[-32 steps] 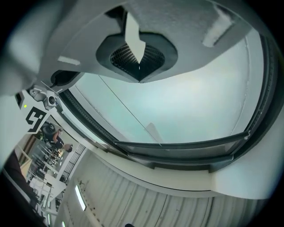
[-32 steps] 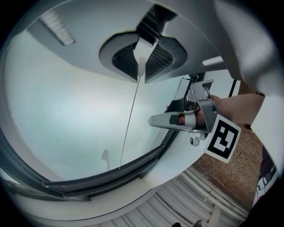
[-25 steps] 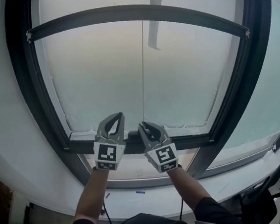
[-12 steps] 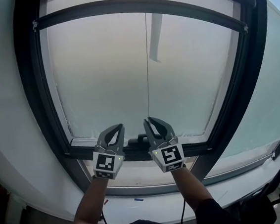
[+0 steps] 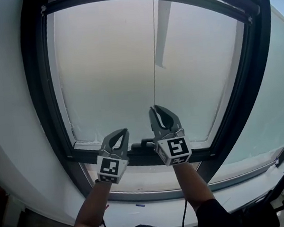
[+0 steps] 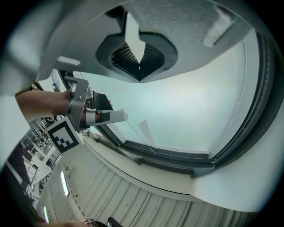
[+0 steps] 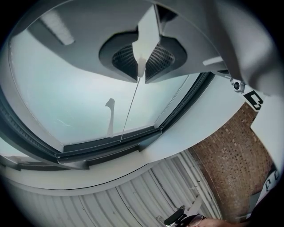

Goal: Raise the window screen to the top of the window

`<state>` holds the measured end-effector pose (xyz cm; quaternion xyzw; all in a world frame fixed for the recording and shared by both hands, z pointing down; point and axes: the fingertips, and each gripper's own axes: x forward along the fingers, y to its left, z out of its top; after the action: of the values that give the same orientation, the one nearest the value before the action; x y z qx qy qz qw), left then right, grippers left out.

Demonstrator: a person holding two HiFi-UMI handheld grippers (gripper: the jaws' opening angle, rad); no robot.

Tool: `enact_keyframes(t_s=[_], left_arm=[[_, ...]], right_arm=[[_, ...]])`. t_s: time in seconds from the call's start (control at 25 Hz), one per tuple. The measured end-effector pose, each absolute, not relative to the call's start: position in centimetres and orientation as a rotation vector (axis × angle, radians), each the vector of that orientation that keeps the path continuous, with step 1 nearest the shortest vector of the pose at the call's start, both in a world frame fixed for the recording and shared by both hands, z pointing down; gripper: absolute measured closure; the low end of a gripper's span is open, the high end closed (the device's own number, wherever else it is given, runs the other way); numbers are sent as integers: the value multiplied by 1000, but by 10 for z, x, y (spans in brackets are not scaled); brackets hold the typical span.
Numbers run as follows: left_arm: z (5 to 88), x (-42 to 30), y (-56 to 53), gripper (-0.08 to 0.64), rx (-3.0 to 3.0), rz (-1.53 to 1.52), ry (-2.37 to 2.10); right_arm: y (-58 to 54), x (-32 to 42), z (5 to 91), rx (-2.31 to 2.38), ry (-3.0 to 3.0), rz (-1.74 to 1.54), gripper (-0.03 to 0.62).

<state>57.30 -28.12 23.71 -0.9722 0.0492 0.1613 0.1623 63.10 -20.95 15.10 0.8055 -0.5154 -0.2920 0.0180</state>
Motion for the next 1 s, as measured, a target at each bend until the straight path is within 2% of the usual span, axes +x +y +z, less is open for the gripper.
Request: enact_keyframes(t_s=[0.56,0.72,1.0], left_arm=[[234,562,-288,557,-2769,465,135],[240,565,-292,557,-2794,458,117],[262,569,-290,557,-2862,437,53]], right_arm=[[-213,623,130,2501,-1568,-996,527],[-212,631,139,2546,-1549,-954,474],[-204,633,182,2631,-1559,-818,481]])
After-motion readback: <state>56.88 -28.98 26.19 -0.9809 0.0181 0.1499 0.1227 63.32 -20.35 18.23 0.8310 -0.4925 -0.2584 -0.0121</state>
